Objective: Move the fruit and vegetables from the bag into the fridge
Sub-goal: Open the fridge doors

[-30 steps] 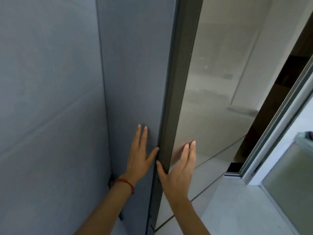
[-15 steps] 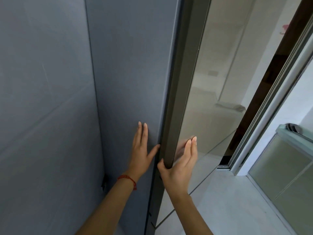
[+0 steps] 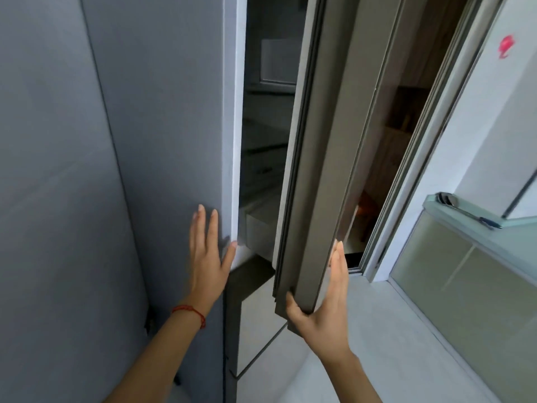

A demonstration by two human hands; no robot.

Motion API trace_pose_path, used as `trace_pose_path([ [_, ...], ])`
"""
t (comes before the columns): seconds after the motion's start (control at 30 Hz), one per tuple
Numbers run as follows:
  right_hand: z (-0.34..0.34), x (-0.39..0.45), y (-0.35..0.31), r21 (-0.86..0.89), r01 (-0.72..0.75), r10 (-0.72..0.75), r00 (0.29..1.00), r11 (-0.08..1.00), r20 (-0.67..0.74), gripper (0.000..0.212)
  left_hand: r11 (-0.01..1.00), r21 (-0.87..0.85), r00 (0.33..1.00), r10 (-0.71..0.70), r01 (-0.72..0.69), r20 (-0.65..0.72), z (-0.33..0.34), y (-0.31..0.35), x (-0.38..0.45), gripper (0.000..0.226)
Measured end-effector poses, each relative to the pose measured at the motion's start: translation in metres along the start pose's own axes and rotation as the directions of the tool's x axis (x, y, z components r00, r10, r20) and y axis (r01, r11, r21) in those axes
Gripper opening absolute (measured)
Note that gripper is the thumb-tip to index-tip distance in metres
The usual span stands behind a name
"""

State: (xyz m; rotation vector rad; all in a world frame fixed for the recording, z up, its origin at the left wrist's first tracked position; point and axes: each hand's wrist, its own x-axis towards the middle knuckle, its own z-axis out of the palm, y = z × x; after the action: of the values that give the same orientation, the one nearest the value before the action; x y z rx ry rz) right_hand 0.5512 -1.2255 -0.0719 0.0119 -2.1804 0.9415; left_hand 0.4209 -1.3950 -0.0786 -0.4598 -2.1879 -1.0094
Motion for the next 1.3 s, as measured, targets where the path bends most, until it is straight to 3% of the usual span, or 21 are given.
trace_pose_path([
  [0.2,-0.053,-0.014,0.018,0.023,-0.008,0.009,1.0,1.0,-0.028,0.097,0.981,0.053,0.976,0.181,-0.188,0.118,0.025,0.041,-0.036,0.056],
  [0.33,-0.081,-0.029,0.041,0.007,-0.05,0.05,0.996,0.999,-0.074,0.087,0.988,0.093,0.961,0.094,-0.122,0.261,0.043,0.048,-0.057,0.064],
  [0.5,-0.114,-0.046,0.063,0.068,-0.159,0.169,0.973,0.985,-0.16,0.079,0.941,0.317,0.907,-0.03,-0.116,0.421,0.049,0.044,-0.068,0.065],
  [0.67,-0.137,-0.058,0.078,0.05,-0.235,0.24,0.932,0.971,-0.271,0.072,0.921,0.374,0.903,-0.065,-0.11,0.425,0.05,0.047,-0.069,0.053],
  [0.93,-0.19,-0.065,0.108,-0.019,-0.279,0.248,0.879,0.96,-0.406,0.065,0.925,0.363,0.917,-0.039,-0.117,0.396,0.054,0.042,-0.071,0.058],
  [1.13,-0.226,-0.064,0.13,-0.103,-0.381,0.271,0.798,0.919,-0.538,0.074,0.945,0.322,0.927,-0.07,-0.057,0.369,0.056,0.045,-0.07,0.038],
  [1.2,-0.234,-0.065,0.132,-0.092,-0.416,0.288,0.757,0.905,-0.587,0.073,0.956,0.289,0.93,-0.069,-0.042,0.362,0.057,0.049,-0.07,0.036],
  [1.3,-0.236,-0.069,0.129,-0.112,-0.422,0.276,0.748,0.9,-0.603,0.073,0.976,0.209,0.931,-0.027,-0.053,0.365,0.061,0.065,-0.072,0.04],
])
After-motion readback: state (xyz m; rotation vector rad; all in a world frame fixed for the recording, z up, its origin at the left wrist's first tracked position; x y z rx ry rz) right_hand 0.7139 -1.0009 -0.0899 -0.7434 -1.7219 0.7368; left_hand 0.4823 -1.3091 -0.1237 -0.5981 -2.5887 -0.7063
